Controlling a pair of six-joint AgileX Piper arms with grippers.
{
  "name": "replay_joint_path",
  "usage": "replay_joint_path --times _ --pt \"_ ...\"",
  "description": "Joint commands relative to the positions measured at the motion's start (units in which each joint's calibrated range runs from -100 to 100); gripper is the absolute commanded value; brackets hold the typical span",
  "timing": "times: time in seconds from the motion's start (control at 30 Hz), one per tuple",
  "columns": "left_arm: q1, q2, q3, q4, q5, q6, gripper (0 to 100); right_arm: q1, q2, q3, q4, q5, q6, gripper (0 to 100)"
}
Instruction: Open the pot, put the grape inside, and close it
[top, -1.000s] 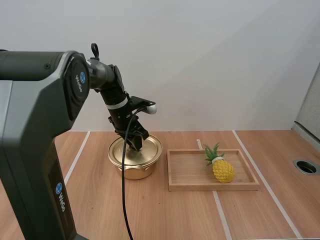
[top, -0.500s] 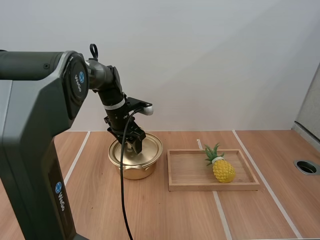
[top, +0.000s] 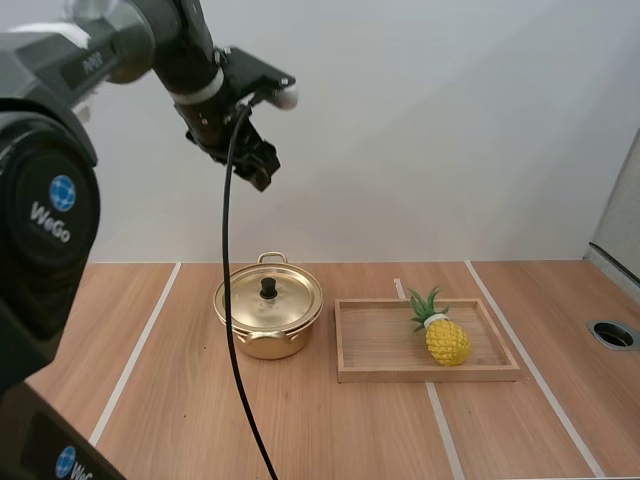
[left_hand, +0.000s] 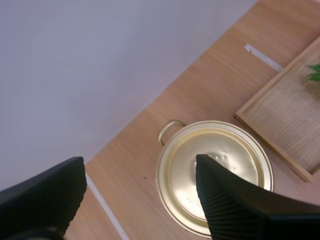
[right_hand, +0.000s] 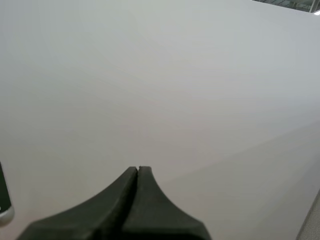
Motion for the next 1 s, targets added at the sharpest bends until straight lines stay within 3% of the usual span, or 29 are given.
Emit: replay_joint_path --times 0.0,0.33,0.6,0.63,0.67,0.77,0.8,0.97 --pt "0.04 -4.7 -4.7 -1.1 1.1 -1.0 100 -0.2 -0.8 -0.4 -0.1 -2.5 0.1 0" --pt "0.04 -17.8 -21.7 -3.9 -0.4 -2.1 100 -0.2 -0.8 -0.4 0.0 -3.9 0.1 0" --pt "0.04 -24.4 -28.1 -3.9 -7.1 -5.0 100 -0.2 -0.8 -0.4 0.0 -6.6 0.2 0" --pt "0.04 -25.1 -28.1 -3.9 -8.0 -6.0 95 -0.2 -0.8 -0.4 0.0 -6.9 0.2 0" --pt "0.04 -25.6 -28.1 -3.9 -8.4 -6.9 81 -0.2 -0.8 -0.4 0.0 -7.4 0.2 0" --pt "0.04 -27.0 -28.1 -3.9 -10.7 -9.2 26 -0.2 -0.8 -0.4 0.0 -8.8 0.3 0" --pt "0.04 -27.3 -28.1 -3.9 -12.1 -9.7 2 -0.2 -0.8 -0.4 0.0 -9.2 0.4 0" --pt "0.04 -28.7 -28.1 -4.0 -19.8 -15.8 0 -0.2 -1.1 -0.4 0.0 -9.8 0.5 0"
